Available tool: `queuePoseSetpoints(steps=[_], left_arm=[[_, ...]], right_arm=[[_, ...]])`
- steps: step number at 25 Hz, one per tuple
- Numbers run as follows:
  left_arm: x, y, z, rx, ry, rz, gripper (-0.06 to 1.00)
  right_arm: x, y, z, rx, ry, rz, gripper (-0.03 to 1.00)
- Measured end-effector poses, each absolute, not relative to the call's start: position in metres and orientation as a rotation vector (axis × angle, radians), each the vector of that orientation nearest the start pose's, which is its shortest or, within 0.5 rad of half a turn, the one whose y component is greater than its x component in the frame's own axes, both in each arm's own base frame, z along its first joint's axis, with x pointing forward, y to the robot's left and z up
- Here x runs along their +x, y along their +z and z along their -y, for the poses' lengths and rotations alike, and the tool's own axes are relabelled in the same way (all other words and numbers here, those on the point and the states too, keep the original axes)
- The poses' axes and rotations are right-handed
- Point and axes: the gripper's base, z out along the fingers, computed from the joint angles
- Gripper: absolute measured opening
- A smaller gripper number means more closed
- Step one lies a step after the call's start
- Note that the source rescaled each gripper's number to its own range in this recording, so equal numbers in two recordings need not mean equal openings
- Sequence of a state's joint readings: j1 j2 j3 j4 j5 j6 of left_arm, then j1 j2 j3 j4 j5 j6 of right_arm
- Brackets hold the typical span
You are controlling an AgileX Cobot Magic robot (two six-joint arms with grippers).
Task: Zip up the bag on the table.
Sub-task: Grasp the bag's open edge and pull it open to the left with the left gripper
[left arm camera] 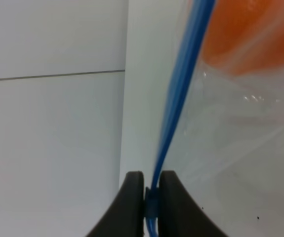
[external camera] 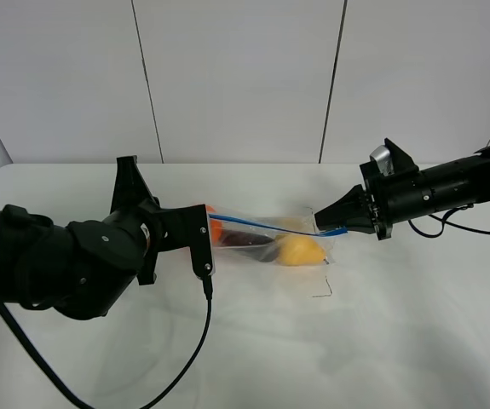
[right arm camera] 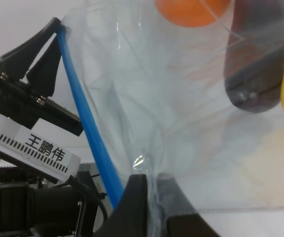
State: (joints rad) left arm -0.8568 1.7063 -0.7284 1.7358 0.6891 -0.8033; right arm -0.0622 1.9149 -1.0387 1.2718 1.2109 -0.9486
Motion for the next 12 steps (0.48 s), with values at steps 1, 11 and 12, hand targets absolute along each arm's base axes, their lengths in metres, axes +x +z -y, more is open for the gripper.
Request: queuePoseSetpoints(steps=[1, 11, 12], left_arm=[[0.242, 0.168, 0.190, 1.569, 0.850, -1.634, 0.00], [0.250, 0.168, 0.181, 1.544, 0.868, -1.668, 0.00], [0.250, 0.168, 0.180, 1.542, 0.870, -1.670, 0.00]], right_arm=[[0.333, 0.173, -0.061, -0.135, 1.543, -2.520, 0.00], [0.333, 0.173, -0.061, -0.134, 1.543, -2.519, 0.00], [0.333, 0.173, -0.061, -0.134, 1.543, -2.519, 0.00]])
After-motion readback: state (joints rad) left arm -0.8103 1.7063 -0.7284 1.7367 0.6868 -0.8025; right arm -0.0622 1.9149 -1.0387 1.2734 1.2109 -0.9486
